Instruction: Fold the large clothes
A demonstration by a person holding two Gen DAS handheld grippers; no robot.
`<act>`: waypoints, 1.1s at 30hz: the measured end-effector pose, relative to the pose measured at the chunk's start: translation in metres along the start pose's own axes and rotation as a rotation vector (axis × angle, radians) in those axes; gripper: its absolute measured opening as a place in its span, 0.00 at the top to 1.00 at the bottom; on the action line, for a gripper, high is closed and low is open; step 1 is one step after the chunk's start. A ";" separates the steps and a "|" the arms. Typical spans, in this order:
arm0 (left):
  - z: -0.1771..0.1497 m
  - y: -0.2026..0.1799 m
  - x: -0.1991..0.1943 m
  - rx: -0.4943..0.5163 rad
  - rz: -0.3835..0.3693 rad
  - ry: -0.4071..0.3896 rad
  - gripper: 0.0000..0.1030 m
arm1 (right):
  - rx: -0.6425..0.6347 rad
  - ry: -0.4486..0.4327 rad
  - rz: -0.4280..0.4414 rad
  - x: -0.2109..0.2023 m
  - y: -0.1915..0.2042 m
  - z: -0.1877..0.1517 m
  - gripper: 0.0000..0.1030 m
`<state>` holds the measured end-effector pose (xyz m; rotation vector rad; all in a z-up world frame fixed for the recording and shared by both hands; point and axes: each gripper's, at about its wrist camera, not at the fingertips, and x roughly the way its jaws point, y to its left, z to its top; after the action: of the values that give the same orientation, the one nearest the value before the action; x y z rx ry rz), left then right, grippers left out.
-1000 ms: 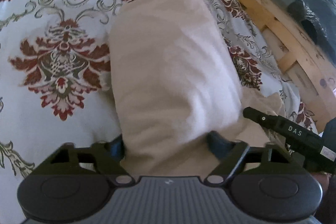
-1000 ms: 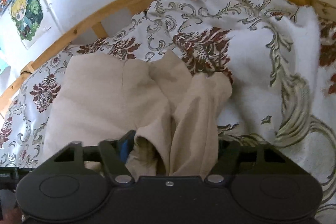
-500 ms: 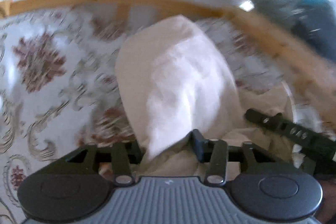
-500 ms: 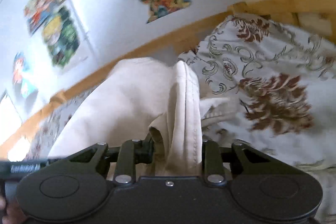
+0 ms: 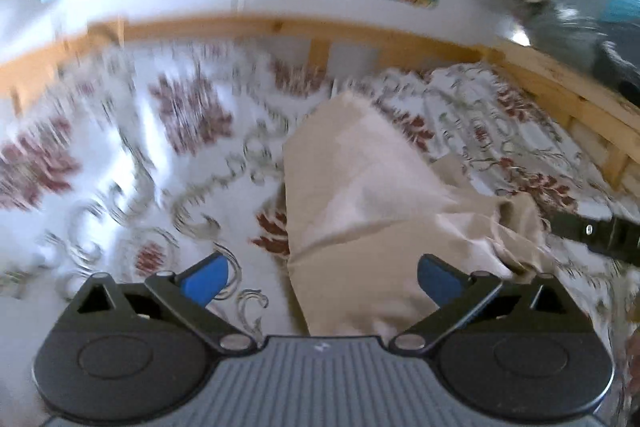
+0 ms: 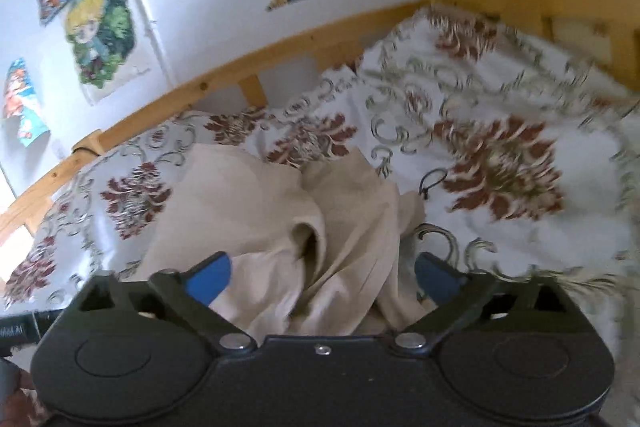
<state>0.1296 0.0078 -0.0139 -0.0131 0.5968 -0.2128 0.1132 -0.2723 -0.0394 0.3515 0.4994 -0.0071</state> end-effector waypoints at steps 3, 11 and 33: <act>-0.009 -0.008 -0.035 0.023 0.009 -0.024 0.01 | -0.045 -0.039 0.013 -0.043 0.018 -0.007 0.01; -0.029 0.001 -0.066 0.034 0.012 -0.042 0.01 | -0.176 -0.145 -0.041 -0.103 0.041 -0.046 0.01; -0.045 0.013 -0.054 0.023 0.048 0.028 0.01 | -0.132 -0.048 -0.062 -0.079 0.030 -0.055 0.01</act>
<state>0.0633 0.0334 -0.0220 0.0265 0.6215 -0.1734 0.0208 -0.2324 -0.0371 0.2056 0.4609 -0.0427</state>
